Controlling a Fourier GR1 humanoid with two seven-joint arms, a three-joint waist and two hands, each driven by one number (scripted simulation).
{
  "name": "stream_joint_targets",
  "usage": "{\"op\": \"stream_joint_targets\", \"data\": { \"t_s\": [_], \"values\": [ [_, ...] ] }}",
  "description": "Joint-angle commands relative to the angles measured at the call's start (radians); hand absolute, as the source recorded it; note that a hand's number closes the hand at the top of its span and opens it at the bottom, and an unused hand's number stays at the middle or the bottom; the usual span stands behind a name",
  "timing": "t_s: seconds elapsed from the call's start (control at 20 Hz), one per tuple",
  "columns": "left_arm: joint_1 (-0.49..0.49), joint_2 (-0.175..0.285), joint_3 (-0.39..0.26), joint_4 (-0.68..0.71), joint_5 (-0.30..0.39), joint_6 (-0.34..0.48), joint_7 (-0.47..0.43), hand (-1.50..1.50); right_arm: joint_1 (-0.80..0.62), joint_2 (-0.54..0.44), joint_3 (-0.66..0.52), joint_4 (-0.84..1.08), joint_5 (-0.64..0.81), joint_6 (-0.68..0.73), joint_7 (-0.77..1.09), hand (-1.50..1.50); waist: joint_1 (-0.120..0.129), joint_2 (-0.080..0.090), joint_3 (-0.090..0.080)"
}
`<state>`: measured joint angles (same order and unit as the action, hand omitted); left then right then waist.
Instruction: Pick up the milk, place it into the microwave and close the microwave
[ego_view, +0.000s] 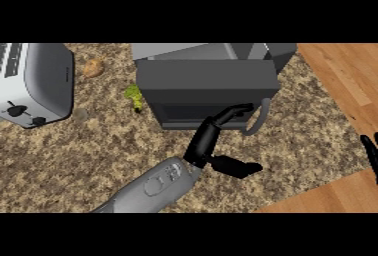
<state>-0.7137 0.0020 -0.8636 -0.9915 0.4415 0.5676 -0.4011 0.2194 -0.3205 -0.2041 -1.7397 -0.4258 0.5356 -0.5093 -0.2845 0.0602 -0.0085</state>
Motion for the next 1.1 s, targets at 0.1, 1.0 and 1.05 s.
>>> {"op": "stream_joint_targets", "data": {
  "t_s": [0.1, 1.0, 1.05],
  "values": [
    [-0.077, -0.002, 0.019, 0.049, 0.072, 0.033, -0.046, -1.50, -0.035, -0.023, 0.003, -0.016, -0.049, 0.028, 0.025, -1.50, -0.034, 0.013, 0.002],
    [-0.228, -0.002, 0.044, 0.184, 0.218, 0.067, -0.118, -1.50, -0.125, -0.107, -0.006, -0.026, -0.171, 0.067, 0.114, -1.50, -0.106, 0.039, 0.003],
    [-0.238, -0.002, 0.043, 0.186, 0.225, 0.069, -0.115, -1.50, -0.134, -0.113, -0.006, -0.022, -0.177, 0.071, 0.117, -1.50, -0.108, 0.040, 0.004]
  ]
}}
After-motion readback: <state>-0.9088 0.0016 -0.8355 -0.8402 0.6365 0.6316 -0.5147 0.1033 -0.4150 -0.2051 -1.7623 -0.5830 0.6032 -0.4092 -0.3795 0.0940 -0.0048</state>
